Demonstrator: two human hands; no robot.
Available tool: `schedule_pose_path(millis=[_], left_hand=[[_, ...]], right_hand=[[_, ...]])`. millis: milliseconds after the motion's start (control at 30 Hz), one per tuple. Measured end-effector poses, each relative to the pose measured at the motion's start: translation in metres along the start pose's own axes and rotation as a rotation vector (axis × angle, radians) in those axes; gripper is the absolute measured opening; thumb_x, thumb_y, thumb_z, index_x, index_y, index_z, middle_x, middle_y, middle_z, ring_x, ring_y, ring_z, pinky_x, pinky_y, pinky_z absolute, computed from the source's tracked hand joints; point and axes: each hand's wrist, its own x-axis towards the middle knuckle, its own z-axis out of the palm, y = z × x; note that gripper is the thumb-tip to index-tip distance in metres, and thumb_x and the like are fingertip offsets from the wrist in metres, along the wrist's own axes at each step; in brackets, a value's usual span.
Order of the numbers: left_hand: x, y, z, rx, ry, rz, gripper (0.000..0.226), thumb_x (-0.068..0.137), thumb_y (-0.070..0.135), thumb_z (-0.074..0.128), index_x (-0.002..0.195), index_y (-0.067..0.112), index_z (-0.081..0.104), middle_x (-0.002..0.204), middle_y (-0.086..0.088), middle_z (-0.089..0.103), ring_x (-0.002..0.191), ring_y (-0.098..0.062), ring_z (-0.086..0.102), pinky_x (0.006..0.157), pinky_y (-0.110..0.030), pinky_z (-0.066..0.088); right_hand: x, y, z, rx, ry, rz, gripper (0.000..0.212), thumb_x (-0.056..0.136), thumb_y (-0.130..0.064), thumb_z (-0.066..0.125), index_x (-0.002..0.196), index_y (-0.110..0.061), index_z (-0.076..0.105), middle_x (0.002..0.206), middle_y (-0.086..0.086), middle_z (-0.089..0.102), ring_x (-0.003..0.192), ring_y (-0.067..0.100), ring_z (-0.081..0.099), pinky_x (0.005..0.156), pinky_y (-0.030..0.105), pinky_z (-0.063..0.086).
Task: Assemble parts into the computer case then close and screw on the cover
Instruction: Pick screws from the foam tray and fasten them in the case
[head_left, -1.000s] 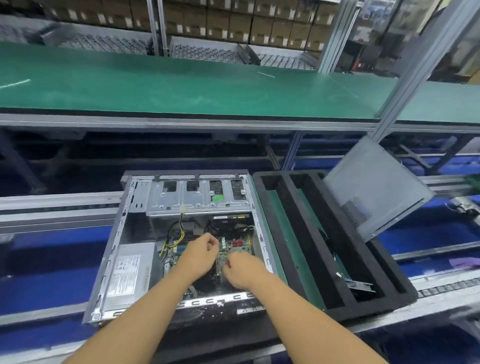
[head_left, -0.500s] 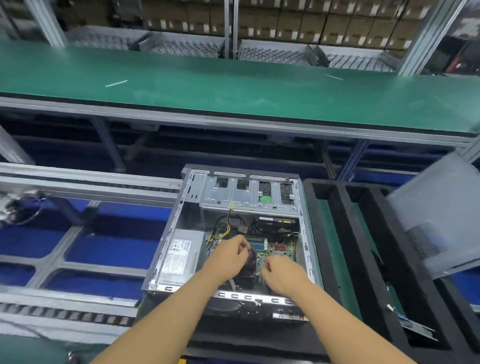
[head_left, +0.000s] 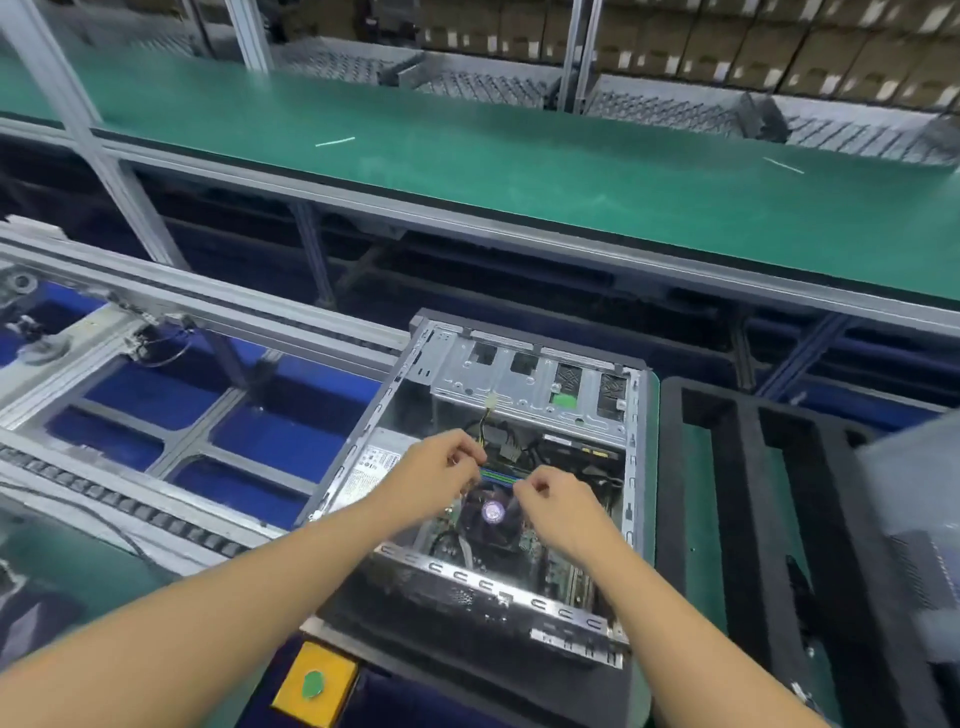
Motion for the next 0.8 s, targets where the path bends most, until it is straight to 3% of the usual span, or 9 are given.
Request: schedule_pose_path(millis=[100,167,300,367,500,600,700,800], left_hand=[[-0.011,0.000,-0.019,-0.131,0.097,-0.044,0.016,0.093,0.015,0.056,0.094,0.028,0.065,0.083,0.007,0.073,0.072,-0.006,0.070,0.057,-0.017,0.045],[-0.022,-0.005,-0.027,-0.238,0.156,-0.068,0.015,0.092,0.010,0.057,0.095,0.022,0.066,0.084,0.003,0.072,0.065,-0.002,0.067,0.053,-0.013,0.044],[-0.046,-0.024,-0.047,-0.408,0.253,-0.127,0.016,0.093,0.008,0.054,0.096,0.020,0.065,0.085,0.003,0.069,0.062,-0.004,0.062,0.050,-0.017,0.044],[-0.059,-0.041,-0.059,-0.441,0.286,-0.134,0.018,0.093,0.010,0.050,0.095,0.022,0.064,0.084,0.004,0.070,0.065,-0.008,0.062,0.055,-0.023,0.047],[-0.087,-0.085,-0.098,-0.423,0.321,-0.141,0.020,0.088,0.019,0.054,0.086,0.037,0.064,0.082,0.008,0.071,0.072,-0.012,0.066,0.066,-0.036,0.057],[-0.106,-0.114,-0.130,-0.403,0.326,-0.122,0.022,0.083,0.026,0.057,0.079,0.046,0.065,0.081,0.014,0.071,0.077,-0.012,0.068,0.069,-0.036,0.057],[-0.121,-0.140,-0.158,-0.436,0.335,-0.130,0.018,0.083,0.022,0.057,0.082,0.039,0.066,0.079,0.014,0.072,0.079,-0.013,0.069,0.068,-0.036,0.054],[-0.137,-0.171,-0.184,-0.484,0.364,-0.153,0.019,0.087,0.016,0.058,0.086,0.033,0.066,0.079,0.010,0.072,0.076,-0.018,0.068,0.066,-0.034,0.055]], right_hand=[[-0.001,-0.022,-0.002,-0.042,-0.020,-0.047,0.025,0.102,-0.042,0.047,0.097,-0.024,0.064,0.088,0.000,0.074,0.076,0.022,0.070,0.067,0.030,0.051],[-0.002,-0.038,-0.001,-0.092,-0.025,-0.089,0.026,0.102,-0.042,0.048,0.094,-0.024,0.063,0.087,0.000,0.073,0.081,0.023,0.071,0.067,0.029,0.050],[0.000,-0.089,0.013,-0.107,-0.018,-0.196,0.022,0.101,-0.039,0.051,0.086,-0.028,0.061,0.079,-0.004,0.071,0.064,0.020,0.066,0.058,0.030,0.049],[-0.003,-0.114,0.032,-0.088,-0.020,-0.247,0.021,0.099,-0.037,0.054,0.085,-0.026,0.065,0.074,-0.006,0.071,0.067,0.016,0.067,0.059,0.027,0.049],[-0.018,-0.150,0.091,0.021,-0.093,-0.289,0.020,0.094,-0.035,0.055,0.083,-0.022,0.065,0.069,-0.010,0.071,0.053,0.001,0.059,0.051,0.021,0.047],[-0.025,-0.175,0.136,0.185,-0.112,-0.270,0.018,0.097,-0.024,0.058,0.080,-0.020,0.065,0.061,-0.008,0.067,0.049,0.001,0.055,0.046,0.015,0.043],[-0.028,-0.200,0.176,0.281,-0.112,-0.224,0.020,0.096,-0.024,0.060,0.076,-0.024,0.067,0.062,-0.008,0.066,0.053,0.003,0.055,0.049,0.014,0.043],[-0.036,-0.214,0.213,0.359,-0.129,-0.183,0.015,0.086,-0.037,0.063,0.078,-0.026,0.069,0.068,-0.006,0.067,0.059,0.008,0.056,0.056,0.020,0.044]])
